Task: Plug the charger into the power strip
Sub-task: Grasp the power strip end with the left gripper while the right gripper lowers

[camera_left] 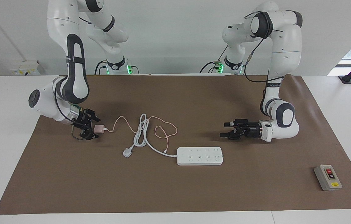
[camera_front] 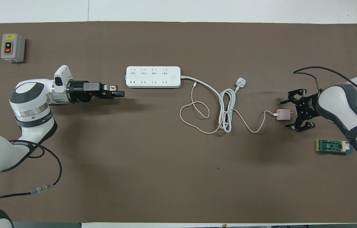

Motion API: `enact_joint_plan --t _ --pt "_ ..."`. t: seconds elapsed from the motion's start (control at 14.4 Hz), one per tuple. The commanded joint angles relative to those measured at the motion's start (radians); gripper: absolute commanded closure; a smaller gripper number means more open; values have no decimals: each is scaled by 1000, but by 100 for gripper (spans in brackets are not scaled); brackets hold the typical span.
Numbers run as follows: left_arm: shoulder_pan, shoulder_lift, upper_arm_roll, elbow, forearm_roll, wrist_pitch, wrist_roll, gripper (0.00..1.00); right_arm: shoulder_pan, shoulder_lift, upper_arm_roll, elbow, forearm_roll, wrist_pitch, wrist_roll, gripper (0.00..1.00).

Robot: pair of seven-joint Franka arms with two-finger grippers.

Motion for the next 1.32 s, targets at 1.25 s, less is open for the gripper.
enact_joint_plan --t 1.25 --pt "-11 6 4 15 -43 13 7 0 -36 -44 11 -94 80 88 -89 5"
